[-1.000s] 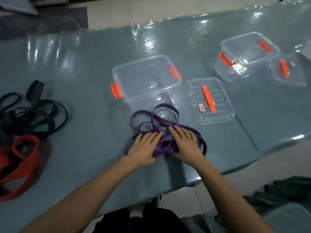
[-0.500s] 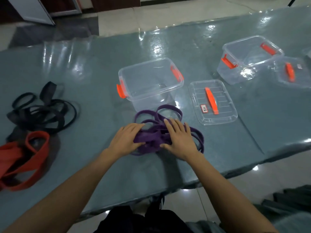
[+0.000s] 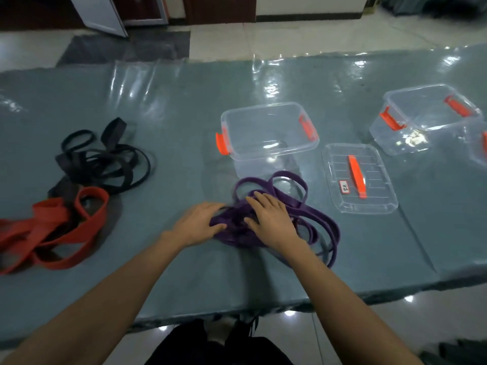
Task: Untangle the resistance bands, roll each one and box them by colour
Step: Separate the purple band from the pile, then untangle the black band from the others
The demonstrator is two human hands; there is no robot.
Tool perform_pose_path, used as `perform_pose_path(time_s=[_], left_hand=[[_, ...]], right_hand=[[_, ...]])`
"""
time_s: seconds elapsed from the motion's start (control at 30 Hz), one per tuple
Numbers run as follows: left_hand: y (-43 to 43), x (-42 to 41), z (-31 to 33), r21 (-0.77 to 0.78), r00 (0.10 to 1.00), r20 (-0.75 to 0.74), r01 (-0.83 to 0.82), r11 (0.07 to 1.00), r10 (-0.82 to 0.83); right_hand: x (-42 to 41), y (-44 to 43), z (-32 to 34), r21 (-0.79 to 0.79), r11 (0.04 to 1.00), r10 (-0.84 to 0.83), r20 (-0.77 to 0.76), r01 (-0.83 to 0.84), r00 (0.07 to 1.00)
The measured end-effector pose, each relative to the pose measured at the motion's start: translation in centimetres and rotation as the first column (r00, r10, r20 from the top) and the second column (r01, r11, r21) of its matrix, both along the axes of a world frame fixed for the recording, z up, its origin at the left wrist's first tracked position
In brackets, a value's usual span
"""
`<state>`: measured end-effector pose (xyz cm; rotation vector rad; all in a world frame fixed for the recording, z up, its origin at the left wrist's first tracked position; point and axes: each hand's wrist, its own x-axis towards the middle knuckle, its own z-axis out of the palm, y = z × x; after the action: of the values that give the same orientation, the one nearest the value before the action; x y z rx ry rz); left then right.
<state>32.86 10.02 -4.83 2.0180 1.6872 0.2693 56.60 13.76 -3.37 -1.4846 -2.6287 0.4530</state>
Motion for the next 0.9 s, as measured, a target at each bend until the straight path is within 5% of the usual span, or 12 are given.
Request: perform_pose_path(time_s=[0.4, 0.7, 0.9], left_hand=[[-4.3, -10.3, 0.0, 0.036, 0.958, -0.002, -0.287, 0.957, 0.287], [-8.8, -24.2, 0.6, 0.180, 0.844, -0.211, -0.462, 0.868, 0.493], [-9.1, -31.9, -0.2, 0.167, 0.818, -0.206, -0.511, 0.843, 0.537]], right_hand=[[-12.8, 2.4, 1.1, 0.101, 0.972, 0.212, 0.016, -0.213, 0.977], [-29.1, 2.7, 0.6, -0.117, 0.929, 0.348, -0.051, -0.351, 0.936], [-38.9, 4.3, 0.2, -0.289, 0.922, 0.243, -0.086, -0.257, 0.966]])
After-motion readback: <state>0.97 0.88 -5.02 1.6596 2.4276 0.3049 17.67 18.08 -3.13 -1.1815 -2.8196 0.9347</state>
